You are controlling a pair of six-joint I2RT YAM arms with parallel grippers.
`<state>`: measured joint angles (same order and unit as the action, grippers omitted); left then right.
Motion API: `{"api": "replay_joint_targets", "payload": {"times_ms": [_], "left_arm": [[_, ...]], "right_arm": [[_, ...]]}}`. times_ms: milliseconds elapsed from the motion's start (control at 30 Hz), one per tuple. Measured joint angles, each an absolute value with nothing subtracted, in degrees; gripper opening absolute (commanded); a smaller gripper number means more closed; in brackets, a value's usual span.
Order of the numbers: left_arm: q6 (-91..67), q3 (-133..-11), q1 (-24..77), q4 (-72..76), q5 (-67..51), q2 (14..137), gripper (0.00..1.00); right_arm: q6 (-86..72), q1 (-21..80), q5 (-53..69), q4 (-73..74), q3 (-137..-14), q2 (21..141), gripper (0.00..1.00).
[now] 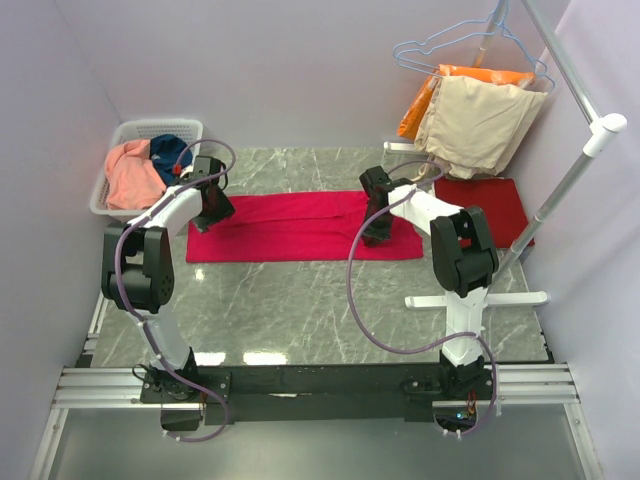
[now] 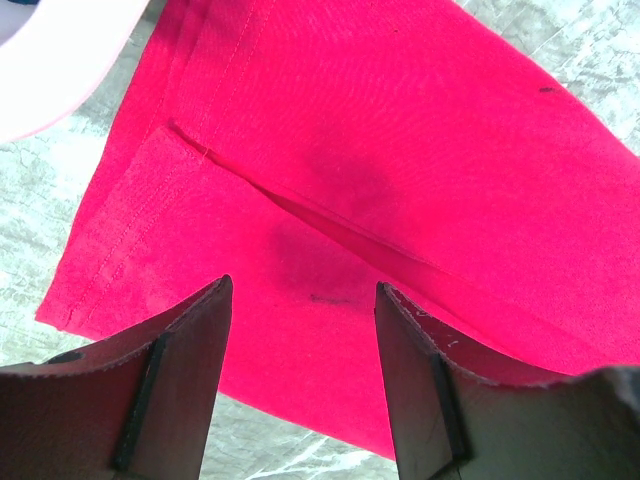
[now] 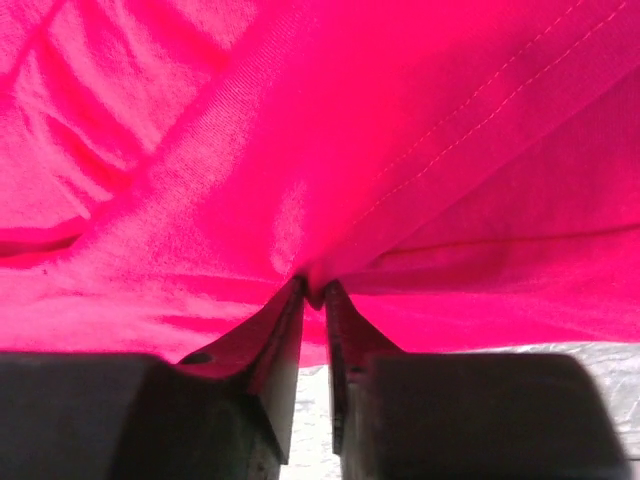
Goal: Fold and stack the t-shirts
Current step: Fold the tshirt
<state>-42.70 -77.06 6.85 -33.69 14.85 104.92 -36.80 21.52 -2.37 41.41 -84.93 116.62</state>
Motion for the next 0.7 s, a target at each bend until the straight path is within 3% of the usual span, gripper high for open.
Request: {"api": "replay_joint_targets", "payload": {"times_ms": [300, 367, 400, 700], "left_arm": [[-42.7, -77.1, 6.9, -33.7, 14.9, 104.9, 0.64], [-42.7, -77.0, 6.9, -33.7, 14.9, 104.9, 0.64], [-42.7, -77.0, 6.9, -33.7, 14.9, 104.9, 0.64], [-42.7, -76.1, 6.9, -33.8, 14.9, 104.9, 0.64]], "right_arm": [[-37.0, 21.6, -3.0, 42.5, -86.5, 116.6, 0.15], [-37.0, 21.7, -3.2, 42.8, -87.0, 116.6, 0.10], [-36.9, 21.7, -3.3, 42.8, -87.1, 116.6, 0.01], [-36.8, 21.9, -3.6, 42.8, -87.1, 116.6, 0.00]]}}
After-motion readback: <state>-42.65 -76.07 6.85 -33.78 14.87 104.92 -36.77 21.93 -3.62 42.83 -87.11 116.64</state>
